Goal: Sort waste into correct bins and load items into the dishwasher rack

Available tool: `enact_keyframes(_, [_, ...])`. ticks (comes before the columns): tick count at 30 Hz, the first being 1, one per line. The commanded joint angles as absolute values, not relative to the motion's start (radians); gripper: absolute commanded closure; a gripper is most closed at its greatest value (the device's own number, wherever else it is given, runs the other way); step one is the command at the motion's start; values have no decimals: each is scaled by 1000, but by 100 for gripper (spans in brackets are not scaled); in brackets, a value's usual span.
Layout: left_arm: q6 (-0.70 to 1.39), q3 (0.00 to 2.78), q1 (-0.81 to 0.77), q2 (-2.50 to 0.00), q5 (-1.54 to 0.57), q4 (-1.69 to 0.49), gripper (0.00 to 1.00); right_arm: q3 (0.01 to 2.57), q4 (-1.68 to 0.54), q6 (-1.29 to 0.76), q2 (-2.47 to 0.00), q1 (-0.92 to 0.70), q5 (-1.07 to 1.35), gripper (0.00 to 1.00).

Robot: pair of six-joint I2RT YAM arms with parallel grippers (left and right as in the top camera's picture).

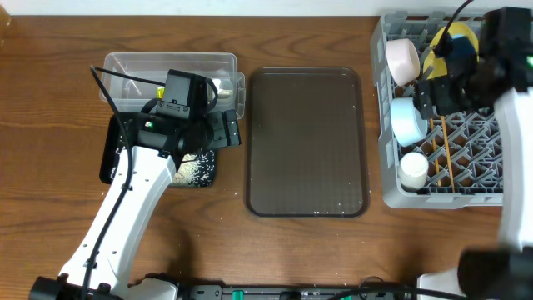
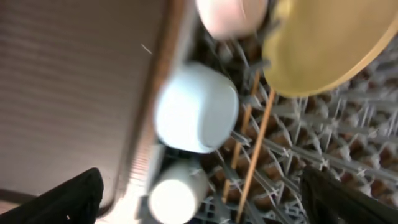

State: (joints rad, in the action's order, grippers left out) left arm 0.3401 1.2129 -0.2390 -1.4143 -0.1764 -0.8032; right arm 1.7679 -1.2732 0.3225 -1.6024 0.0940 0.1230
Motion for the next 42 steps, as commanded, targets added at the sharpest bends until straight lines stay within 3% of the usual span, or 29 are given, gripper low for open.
enact_keyframes(1, [341,1214,-236,-1420,-171,-803,8,1769,-1286,318,-1485,70,227,1])
enact_keyframes(17, [341,1214,-236,-1420,-171,-803,8,1769,-1324,319,-1261,65,214,1])
enact_keyframes(24, [341,1214,-236,-1420,-171,-803,8,1687,-1204,319,-1193,65,200,1])
enact_keyframes(35, [341,1214,-236,-1420,-171,-803,8,944,-612,118,-720,60,131,1])
enact_keyframes(42, [341,1214,-236,-1420,-171,-803,8,498,-301,51,-444,-40,39,1])
